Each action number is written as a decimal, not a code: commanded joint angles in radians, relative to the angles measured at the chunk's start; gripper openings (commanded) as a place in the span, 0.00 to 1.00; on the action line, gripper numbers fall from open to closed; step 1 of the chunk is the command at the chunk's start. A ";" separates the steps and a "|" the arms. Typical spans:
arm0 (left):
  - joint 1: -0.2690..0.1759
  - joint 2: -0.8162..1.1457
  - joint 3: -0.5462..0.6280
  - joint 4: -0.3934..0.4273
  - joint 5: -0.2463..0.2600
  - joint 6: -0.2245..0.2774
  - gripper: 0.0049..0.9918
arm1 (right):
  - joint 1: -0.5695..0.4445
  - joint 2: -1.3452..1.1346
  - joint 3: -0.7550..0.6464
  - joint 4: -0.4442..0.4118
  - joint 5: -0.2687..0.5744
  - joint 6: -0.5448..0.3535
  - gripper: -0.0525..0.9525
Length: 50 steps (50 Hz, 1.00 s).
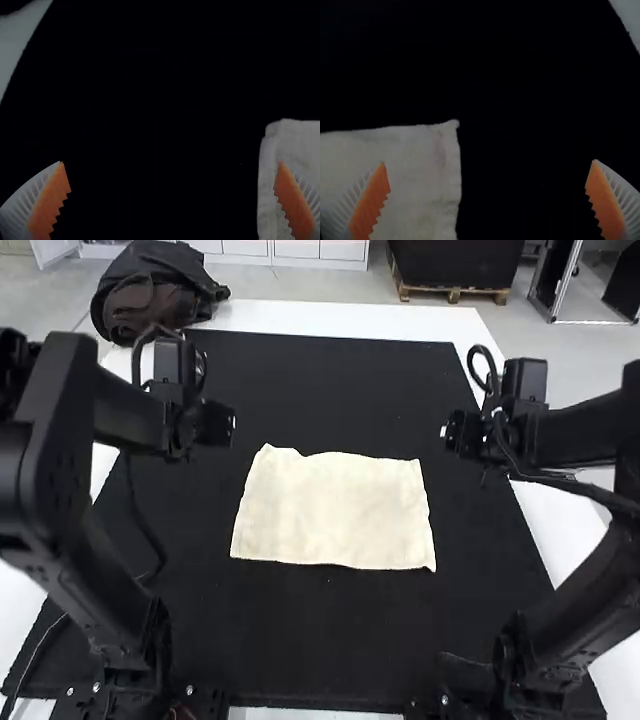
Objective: Fold the towel.
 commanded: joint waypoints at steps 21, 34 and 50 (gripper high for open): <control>-0.043 0.228 0.105 -0.032 0.147 -0.026 0.97 | 0.011 0.061 -0.031 0.109 0.048 -0.070 0.96; -0.089 0.346 0.201 -0.038 0.144 -0.028 0.97 | 0.019 0.182 0.001 0.108 -0.010 -0.053 0.95; -0.095 0.474 0.293 -0.031 0.141 -0.026 0.97 | 0.056 0.284 0.050 0.168 -0.018 -0.046 0.96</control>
